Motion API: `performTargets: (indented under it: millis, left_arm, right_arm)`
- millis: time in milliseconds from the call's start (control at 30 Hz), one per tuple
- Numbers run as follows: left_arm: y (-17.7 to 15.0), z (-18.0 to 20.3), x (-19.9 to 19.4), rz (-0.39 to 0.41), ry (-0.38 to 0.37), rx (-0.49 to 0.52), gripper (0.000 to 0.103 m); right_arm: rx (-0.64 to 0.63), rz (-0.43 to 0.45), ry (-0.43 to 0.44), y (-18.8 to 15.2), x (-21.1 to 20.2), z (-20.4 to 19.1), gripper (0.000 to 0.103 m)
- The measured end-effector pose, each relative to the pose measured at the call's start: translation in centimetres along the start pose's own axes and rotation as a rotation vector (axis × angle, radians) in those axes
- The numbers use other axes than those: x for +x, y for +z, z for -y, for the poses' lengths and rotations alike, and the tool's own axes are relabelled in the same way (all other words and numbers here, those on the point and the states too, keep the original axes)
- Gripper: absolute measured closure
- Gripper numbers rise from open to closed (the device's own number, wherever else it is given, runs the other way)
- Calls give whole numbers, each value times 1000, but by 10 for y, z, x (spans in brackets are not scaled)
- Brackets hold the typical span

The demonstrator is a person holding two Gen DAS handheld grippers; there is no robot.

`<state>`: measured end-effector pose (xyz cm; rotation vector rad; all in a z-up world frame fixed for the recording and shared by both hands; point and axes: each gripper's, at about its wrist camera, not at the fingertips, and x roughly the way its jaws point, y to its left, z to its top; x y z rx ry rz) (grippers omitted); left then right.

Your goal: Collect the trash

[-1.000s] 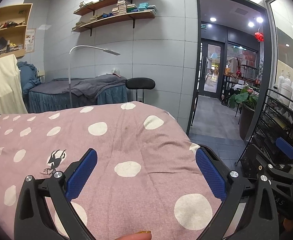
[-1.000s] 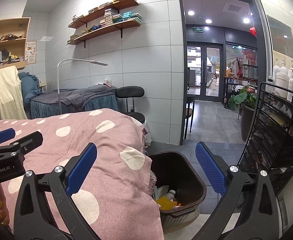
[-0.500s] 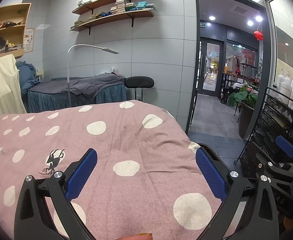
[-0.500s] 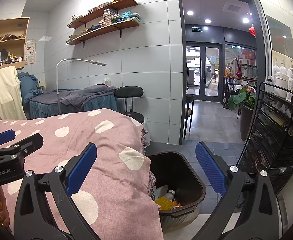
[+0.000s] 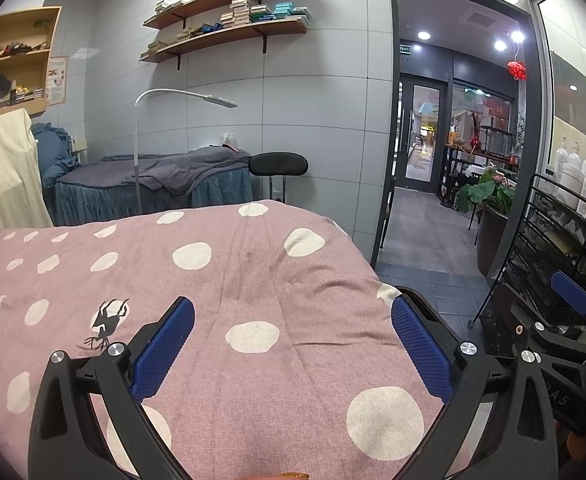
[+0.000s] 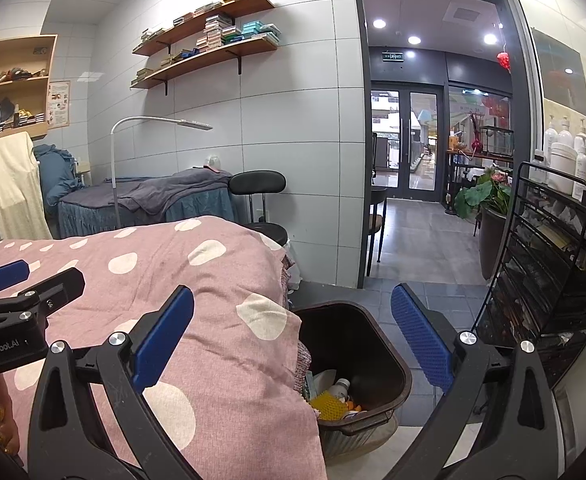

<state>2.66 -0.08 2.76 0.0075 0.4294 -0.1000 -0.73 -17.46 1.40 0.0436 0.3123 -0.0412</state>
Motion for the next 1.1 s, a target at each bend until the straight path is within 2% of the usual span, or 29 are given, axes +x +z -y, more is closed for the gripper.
performTargets:
  millis: [1100]
  left_arm:
    - [-3,-3,4,-23,-1,-9,6]
  right_arm:
    - [7,-20,-15,-6,4,-3,6]
